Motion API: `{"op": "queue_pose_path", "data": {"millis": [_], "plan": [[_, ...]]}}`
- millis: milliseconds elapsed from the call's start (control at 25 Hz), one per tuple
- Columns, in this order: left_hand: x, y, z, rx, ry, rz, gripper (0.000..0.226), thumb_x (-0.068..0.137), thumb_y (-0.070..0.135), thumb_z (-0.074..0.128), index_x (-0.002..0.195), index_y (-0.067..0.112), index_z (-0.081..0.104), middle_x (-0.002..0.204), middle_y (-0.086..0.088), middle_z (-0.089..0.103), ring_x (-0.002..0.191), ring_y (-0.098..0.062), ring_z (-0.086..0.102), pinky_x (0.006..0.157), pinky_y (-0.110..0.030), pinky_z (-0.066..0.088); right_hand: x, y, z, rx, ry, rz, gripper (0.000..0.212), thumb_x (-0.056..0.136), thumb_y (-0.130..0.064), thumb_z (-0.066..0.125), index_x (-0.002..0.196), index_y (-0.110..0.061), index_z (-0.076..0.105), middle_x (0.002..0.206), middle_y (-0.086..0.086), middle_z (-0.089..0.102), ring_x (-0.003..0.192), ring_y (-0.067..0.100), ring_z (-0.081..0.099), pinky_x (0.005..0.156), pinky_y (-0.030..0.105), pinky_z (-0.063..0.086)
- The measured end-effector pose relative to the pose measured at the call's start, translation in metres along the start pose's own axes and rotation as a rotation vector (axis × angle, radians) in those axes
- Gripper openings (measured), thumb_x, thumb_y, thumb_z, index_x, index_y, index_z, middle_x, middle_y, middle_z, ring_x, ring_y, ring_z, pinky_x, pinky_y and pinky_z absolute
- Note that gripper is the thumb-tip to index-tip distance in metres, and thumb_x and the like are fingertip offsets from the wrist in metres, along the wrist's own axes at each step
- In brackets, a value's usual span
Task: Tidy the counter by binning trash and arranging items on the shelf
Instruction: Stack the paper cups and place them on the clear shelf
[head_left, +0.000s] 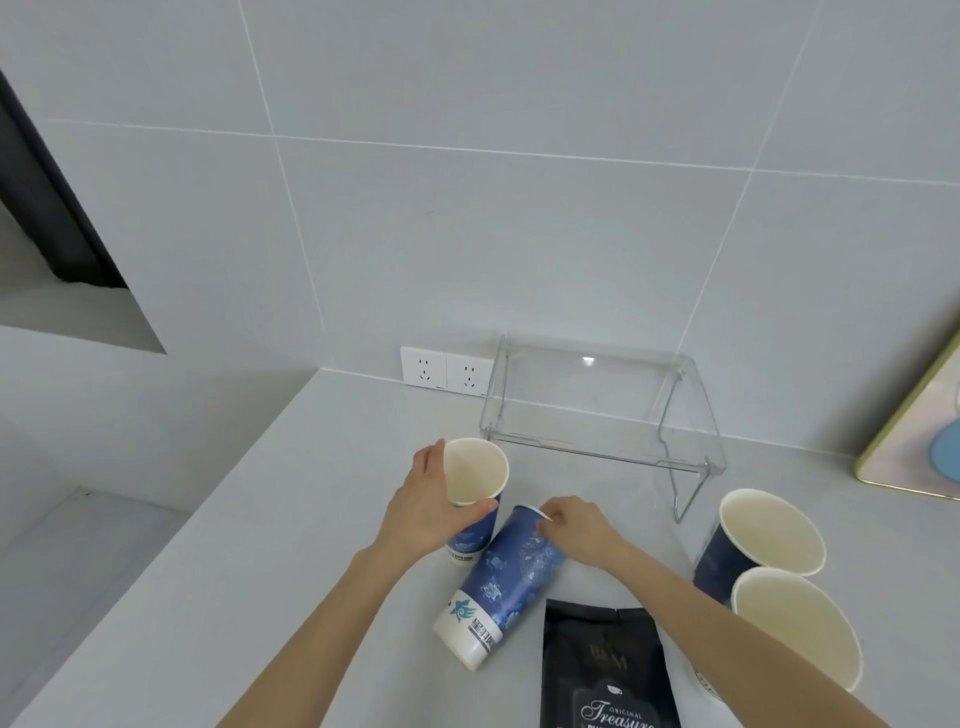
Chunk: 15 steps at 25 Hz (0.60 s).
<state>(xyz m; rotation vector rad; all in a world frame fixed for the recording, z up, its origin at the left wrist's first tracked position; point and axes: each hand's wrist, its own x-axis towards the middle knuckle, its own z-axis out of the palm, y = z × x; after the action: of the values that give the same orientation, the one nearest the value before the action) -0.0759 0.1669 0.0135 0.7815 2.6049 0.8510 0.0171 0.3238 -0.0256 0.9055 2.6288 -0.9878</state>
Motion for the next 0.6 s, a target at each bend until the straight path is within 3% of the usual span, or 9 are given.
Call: {"op": "queue_pose_path", "data": {"millis": [160,240,400,600], "plan": [[0.0,-0.006,-0.003,-0.052,-0.041,0.022,0.09,0.071,0.039,0.072,0.14,0.015,0.019,0.149,-0.003,0.025,0.128,-0.026,0.041,0.1,-0.039,0.039,-0.008,-0.008,-0.015,0.028,0.065,-0.083,0.027,0.093,-0.01,0.041,0.108,-0.002,0.063,0.112,0.021,0.067,0.099,0.029,0.06,0.065,0.021,0.034],[0.0,-0.008,-0.004,-0.085,-0.071,0.038,0.091,0.069,0.037,0.074,0.14,0.016,0.02,0.148,-0.002,0.026,0.128,-0.025,0.04,0.102,-0.038,0.039,-0.019,-0.014,-0.029,-0.013,0.118,-0.155,0.026,0.094,-0.011,0.042,0.108,-0.004,0.062,0.112,0.018,0.067,0.101,0.029,0.06,0.072,0.026,0.04],[-0.001,-0.011,-0.005,-0.122,-0.105,0.056,0.093,0.067,0.035,0.077,0.14,0.018,0.021,0.148,0.001,0.027,0.13,-0.022,0.037,0.102,-0.034,0.035,-0.047,-0.032,-0.072,-0.131,0.263,-0.316,0.026,0.095,-0.013,0.042,0.11,-0.004,0.061,0.104,0.018,0.069,0.078,0.022,0.056,0.064,0.025,0.042],[0.0,-0.014,-0.006,-0.162,-0.122,0.056,0.091,0.066,0.031,0.079,0.138,0.019,0.025,0.146,0.0,0.031,0.129,-0.022,0.038,0.102,-0.034,0.036,-0.078,-0.075,-0.126,-0.214,0.531,-0.558,0.024,0.095,-0.01,0.041,0.106,-0.001,0.061,0.099,0.018,0.067,0.089,0.035,0.061,0.079,0.039,0.047]]}}
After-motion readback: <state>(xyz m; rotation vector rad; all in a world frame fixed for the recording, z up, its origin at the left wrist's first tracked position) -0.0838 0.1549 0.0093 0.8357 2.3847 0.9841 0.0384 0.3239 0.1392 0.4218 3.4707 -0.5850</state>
